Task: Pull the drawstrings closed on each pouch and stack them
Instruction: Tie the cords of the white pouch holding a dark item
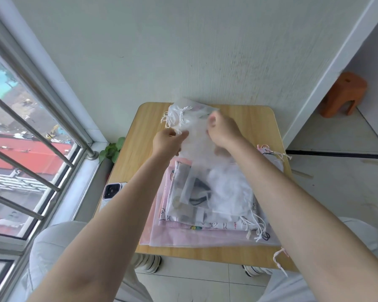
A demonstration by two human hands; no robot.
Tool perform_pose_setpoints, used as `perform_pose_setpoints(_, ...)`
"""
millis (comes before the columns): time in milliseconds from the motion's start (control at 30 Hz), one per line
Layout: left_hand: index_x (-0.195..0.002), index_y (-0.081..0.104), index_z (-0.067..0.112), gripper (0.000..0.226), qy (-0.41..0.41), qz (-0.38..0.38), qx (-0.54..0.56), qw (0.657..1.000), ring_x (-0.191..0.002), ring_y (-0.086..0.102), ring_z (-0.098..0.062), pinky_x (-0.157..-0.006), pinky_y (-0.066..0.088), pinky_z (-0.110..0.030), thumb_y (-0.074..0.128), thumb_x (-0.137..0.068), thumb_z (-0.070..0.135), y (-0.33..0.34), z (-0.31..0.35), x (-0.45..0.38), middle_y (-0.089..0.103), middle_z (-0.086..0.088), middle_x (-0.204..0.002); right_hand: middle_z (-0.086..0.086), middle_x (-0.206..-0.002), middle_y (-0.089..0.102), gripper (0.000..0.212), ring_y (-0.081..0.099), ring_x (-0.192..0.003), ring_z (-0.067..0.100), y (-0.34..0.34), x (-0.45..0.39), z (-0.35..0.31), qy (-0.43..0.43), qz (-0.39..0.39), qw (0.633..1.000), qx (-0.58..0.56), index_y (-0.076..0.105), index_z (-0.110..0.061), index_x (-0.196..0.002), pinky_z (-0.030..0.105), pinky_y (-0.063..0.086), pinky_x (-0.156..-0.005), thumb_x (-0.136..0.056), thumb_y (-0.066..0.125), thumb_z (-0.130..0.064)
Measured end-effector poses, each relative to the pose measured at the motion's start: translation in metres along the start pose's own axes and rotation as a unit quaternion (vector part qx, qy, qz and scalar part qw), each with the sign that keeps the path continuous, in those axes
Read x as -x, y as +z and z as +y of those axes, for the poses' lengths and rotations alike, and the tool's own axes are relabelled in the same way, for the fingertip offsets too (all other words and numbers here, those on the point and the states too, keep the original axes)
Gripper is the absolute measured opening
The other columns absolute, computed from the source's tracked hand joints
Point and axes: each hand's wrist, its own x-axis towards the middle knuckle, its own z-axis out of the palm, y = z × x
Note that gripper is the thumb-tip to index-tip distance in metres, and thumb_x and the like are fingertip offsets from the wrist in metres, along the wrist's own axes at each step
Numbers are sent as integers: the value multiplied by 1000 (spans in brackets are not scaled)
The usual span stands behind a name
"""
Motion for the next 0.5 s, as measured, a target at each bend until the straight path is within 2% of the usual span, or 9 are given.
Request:
perform_pose_setpoints(67,-74,58,8,24,-64,15,127,990,-47,60,-17,-53,54,-28,68,-89,25,3,9,-4,61,-5,-61,13,-131,56,48,55,-115,29,-6,-4,-11,-80,22,996,-28,37,-19,-142,34,45,-92,-96,46,-11)
perform_pose_setpoints(100,-82,60,5,21,-96,-2,161,982,-49,64,-17,-51,56,-27,65,-91,22,5,11,-5,65,-9,-71,12,-138,51,54,52,-121,27,-7,-7,-14,-99,13,994,-39,32,-21,-146,33,42,-96,-95,48,-10)
perform_pose_setpoints(167,-96,59,0,22,-138,-55,149,978,-49,66,-17,-44,54,-24,63,-94,22,9,9,-5,69,-14,-82,9,-141,49,52,51,-122,24,-6,-10,-13,-99,-3,994,-36,37,-20,-144,29,39,-97,-95,50,-12)
perform_pose_setpoints(267,-114,56,-2,24,-150,-95,77,981,-45,63,-15,-42,51,-22,57,-95,14,11,3,0,68,-11,-79,5,-126,61,30,57,-114,22,-1,-10,1,-59,-26,998,8,61,-14,-122,28,43,-91,-94,50,-17)
perform_pose_setpoints(333,-112,59,0,21,-137,-95,30,986,-45,61,-14,-44,47,-21,54,-94,9,13,-2,6,66,-7,-75,8,-110,67,24,62,-103,26,2,-6,15,-19,-61,996,59,68,-9,-106,30,49,-82,-92,49,-16)
perform_pose_setpoints(400,-103,63,3,16,-120,-100,-24,987,-47,60,-13,-47,44,-22,54,-92,10,17,-8,12,66,-5,-72,12,-91,66,19,62,-89,31,4,1,26,12,-133,978,161,67,-5,-94,27,48,-67,-87,51,-12)
perform_pose_setpoints(433,-99,64,5,13,-111,-107,-50,987,-48,61,-13,-47,44,-21,54,-92,11,19,-11,14,66,-4,-72,10,-83,61,11,60,-84,30,5,6,30,28,-166,963,210,64,-7,-89,26,45,-65,-86,54,-13)
perform_pose_setpoints(500,-91,65,8,11,-93,-117,-87,985,-52,62,-14,-48,46,-21,55,-90,12,25,-15,21,66,-4,-73,4,-85,54,11,58,-89,28,8,17,37,53,-205,936,281,57,-15,-89,28,43,-75,-84,64,-22)
